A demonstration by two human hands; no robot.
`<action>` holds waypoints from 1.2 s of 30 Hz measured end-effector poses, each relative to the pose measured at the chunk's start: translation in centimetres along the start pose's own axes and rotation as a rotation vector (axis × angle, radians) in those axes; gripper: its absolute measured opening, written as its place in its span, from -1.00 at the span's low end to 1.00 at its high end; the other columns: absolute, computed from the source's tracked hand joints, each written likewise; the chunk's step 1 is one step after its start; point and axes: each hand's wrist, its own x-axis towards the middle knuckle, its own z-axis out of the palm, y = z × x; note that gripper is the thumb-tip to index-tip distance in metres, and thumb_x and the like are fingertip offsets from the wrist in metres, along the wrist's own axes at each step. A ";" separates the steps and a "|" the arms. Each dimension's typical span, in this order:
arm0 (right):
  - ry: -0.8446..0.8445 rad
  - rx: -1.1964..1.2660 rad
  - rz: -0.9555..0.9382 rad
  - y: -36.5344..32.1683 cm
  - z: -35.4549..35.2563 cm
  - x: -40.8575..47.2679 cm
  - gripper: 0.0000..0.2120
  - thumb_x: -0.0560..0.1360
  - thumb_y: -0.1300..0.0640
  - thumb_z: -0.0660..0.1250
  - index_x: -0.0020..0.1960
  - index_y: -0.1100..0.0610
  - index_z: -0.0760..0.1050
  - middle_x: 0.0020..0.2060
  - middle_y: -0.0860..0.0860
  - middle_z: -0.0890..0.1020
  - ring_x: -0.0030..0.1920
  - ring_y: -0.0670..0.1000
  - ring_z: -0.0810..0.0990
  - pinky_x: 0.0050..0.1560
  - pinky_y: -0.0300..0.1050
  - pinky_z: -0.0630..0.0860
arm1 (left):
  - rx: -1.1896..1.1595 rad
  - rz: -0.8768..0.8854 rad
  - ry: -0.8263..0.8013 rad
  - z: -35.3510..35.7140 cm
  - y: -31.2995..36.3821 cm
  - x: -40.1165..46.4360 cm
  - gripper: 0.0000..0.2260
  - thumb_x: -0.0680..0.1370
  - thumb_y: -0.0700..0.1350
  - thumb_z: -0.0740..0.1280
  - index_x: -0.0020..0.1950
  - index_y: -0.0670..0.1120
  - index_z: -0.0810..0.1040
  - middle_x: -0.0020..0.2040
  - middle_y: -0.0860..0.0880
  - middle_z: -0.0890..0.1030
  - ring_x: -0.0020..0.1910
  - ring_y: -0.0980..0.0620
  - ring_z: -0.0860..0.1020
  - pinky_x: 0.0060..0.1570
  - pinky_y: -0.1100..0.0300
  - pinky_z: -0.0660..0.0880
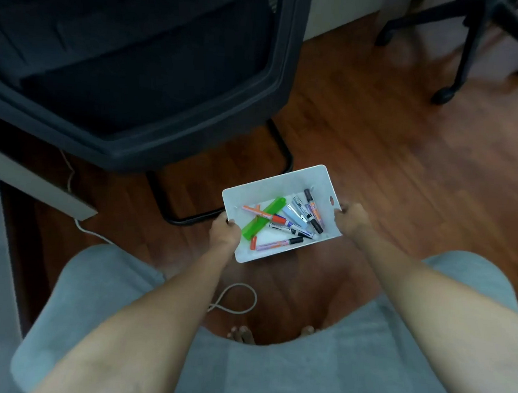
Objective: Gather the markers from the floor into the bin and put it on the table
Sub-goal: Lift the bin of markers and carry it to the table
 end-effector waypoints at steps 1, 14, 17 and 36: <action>0.005 0.010 0.009 -0.9 -1.6 -1.1 -0.63 0.52 0.23 0.18 0.28 0.16 0.55 0.16 0.23 0.64 0.17 0.26 0.59 0.08 -0.06 0.50 | 0.014 0.014 -0.010 -0.9 1.4 -1.0 -0.70 0.63 -0.21 0.12 0.29 -0.15 0.54 0.27 -0.18 0.58 0.24 -0.21 0.53 0.19 0.09 0.45; -0.032 -0.045 0.069 -9.3 -12.4 -12.5 -0.66 0.57 0.12 0.18 0.25 0.20 0.57 0.09 0.26 0.66 0.04 0.25 0.63 -0.12 -0.16 0.36 | -0.095 -0.076 -0.070 -10.0 8.3 -12.7 -0.67 0.51 -0.22 0.15 0.18 -0.13 0.60 0.12 -0.17 0.66 0.11 -0.21 0.61 0.18 -0.10 0.55; -0.036 -0.064 0.055 -11.6 -14.1 -15.5 -0.66 0.57 0.11 0.19 0.27 0.16 0.56 0.14 0.22 0.65 0.14 0.27 0.61 -0.03 -0.08 0.47 | -0.125 -0.124 -0.064 -13.3 11.1 -16.5 -0.68 0.55 -0.24 0.12 0.19 -0.08 0.58 0.10 -0.07 0.65 0.06 -0.15 0.61 0.12 0.03 0.57; -0.019 -0.012 0.056 -22.7 -22.9 -30.7 -0.80 0.54 0.11 0.24 0.04 0.19 0.57 0.00 0.14 0.66 0.10 0.20 0.58 0.04 -0.07 0.42 | -0.308 -0.169 -0.082 -27.2 19.3 -27.6 -0.70 0.53 -0.28 0.14 0.08 -0.10 0.62 0.00 -0.10 0.68 0.00 -0.13 0.64 0.02 -0.04 0.62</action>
